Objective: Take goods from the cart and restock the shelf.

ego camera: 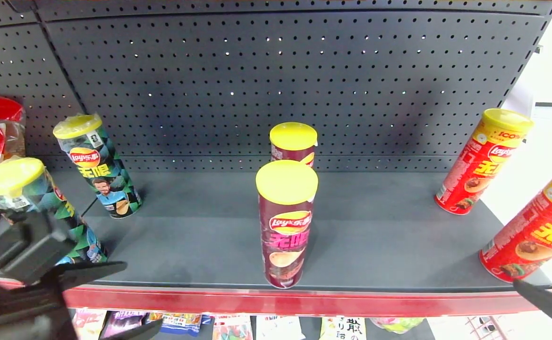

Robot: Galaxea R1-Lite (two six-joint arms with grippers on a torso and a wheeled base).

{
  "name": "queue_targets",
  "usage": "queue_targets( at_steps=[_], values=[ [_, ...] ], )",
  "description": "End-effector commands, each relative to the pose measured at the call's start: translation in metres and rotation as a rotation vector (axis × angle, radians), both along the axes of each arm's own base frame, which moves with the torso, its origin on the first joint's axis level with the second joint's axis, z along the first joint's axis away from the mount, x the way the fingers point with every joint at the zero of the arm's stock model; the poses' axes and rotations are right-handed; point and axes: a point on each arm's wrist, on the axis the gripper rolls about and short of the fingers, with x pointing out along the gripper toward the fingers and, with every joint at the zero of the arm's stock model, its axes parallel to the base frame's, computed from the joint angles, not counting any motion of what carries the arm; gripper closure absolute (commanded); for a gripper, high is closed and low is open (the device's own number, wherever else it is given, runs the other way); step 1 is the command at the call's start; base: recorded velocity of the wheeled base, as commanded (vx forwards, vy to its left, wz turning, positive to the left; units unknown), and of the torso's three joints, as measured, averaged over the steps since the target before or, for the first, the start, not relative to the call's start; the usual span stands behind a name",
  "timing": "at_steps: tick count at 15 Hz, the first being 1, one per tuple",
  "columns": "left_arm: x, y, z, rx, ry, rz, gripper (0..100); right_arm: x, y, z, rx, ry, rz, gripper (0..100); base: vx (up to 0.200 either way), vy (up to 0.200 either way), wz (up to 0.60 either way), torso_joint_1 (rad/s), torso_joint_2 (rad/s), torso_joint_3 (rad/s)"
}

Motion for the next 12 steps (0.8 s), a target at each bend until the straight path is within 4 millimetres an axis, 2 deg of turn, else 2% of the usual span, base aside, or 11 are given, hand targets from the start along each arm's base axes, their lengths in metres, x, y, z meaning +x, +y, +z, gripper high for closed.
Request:
queue_targets(
  at_steps=[1,2,4,7,9,10,12],
  values=[
    [-0.11,0.05,-0.014,-0.079,-0.088,0.159,0,-0.054,-0.03,0.004,0.016,-0.095,-0.133,0,0.0,0.0,0.0,0.0,0.0,0.0],
    [-0.151,0.063,-0.028,-0.105,-0.098,0.23,0,-0.09,-0.042,-0.001,-0.012,-0.075,-0.275,0,0.0,0.0,0.0,0.0,0.0,0.0],
    [-0.173,0.068,-0.039,-0.083,-0.096,0.358,0,-0.11,-0.038,-0.009,-0.025,-0.057,-0.444,0,0.0,0.0,0.0,0.0,0.0,0.0],
    [-0.176,0.065,-0.054,-0.061,-0.084,0.479,0,-0.112,-0.026,-0.028,-0.049,-0.006,-0.61,0,0.0,0.0,0.0,0.0,0.0,0.0],
    [-0.175,0.065,-0.055,-0.058,-0.093,0.572,0,-0.117,-0.022,-0.047,-0.05,-0.016,-0.545,0,0.0,0.0,0.0,0.0,0.0,0.0],
    [-0.174,0.065,-0.055,-0.065,-0.101,0.603,0,-0.12,-0.021,-0.064,-0.041,-0.019,-0.501,0,0.0,0.0,0.0,0.0,0.0,0.0],
    [-0.167,0.064,-0.057,-0.114,-0.12,0.626,0,-0.112,-0.021,-0.071,-0.017,-0.025,-0.486,0,0.0,0.0,0.0,0.0,0.0,0.0]
  ],
)
